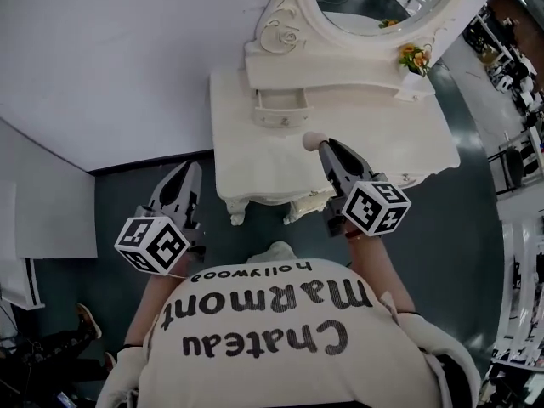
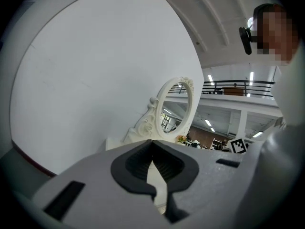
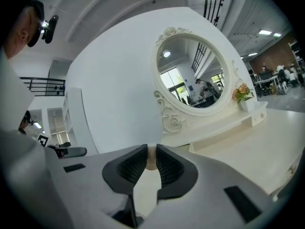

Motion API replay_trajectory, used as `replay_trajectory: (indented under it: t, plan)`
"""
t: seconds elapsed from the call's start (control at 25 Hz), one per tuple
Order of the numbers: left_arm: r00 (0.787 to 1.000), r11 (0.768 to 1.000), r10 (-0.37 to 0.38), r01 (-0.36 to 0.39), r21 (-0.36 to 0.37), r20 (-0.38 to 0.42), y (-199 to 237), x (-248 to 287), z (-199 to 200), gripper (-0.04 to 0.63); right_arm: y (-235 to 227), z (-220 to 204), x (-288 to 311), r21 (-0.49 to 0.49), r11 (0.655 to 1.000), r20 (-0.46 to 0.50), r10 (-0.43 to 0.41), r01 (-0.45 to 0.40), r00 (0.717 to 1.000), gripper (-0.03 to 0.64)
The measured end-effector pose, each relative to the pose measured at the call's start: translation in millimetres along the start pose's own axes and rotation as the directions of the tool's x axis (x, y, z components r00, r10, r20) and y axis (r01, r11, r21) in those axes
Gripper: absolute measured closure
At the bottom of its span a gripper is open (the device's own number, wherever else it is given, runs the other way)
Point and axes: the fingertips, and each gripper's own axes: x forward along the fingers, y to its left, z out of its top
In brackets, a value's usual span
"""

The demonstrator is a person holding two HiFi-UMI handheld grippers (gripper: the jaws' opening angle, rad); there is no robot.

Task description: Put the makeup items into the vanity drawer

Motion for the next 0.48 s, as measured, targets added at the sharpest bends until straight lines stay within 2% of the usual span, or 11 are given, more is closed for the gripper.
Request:
replay_trajectory:
  t: [0.28, 0.48]
  plan:
    - [0.988, 0.99, 0.138, -0.137, -0.021, 0.064, 13.9, 14.0, 9.8, 0.586, -29.4, 9.9, 62.6, -0.062, 0.993, -0.09, 0.096, -0.102, 0.991, 0.541]
    - [0.963, 0.969, 0.247, -0.245, -0.035, 0.108, 26.3, 3.4, 17.2, 0.586, -45.5, 14.7, 96.2, -0.071, 0.987, -0.124, 0.137, -0.146, 0.983, 0.541]
